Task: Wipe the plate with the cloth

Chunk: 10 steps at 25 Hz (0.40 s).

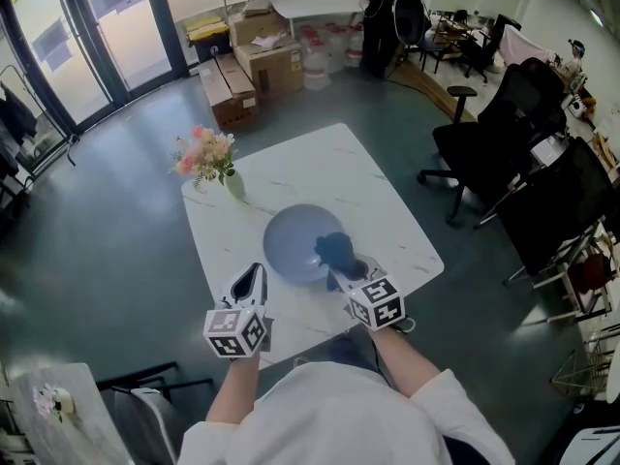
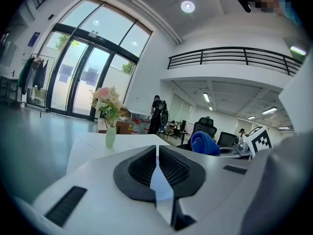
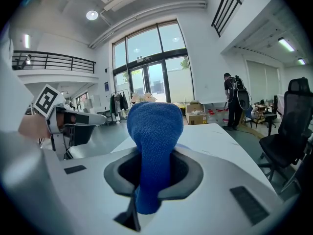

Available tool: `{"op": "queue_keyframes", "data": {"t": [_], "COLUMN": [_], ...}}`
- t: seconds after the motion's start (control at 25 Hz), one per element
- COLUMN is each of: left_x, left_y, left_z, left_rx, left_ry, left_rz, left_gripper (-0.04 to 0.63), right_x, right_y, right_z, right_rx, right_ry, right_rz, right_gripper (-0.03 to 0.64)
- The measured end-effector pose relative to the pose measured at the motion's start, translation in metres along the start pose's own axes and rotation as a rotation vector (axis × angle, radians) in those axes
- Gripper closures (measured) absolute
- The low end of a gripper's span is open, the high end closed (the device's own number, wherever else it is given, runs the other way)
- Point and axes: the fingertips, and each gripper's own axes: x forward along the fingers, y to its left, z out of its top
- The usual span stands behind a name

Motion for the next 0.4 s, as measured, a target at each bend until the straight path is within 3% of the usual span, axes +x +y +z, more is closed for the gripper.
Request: {"op": "queue_keyframes", "data": {"t": [0.4], "left_x": [0.0049], "left_y": [0.0013], "left_z": [-0.0028], "left_rx": [-0.025], "left_ry": [0.009], "left_rz": [-0.003], "left_gripper": [0.551], "right_x": [0.003], "right_y": [-0.0056], "right_z": [-0.0003], "right_rx": [0.009], "right_ry": [0.004], "right_rz": [-0.005], "right_gripper": [0.532]}}
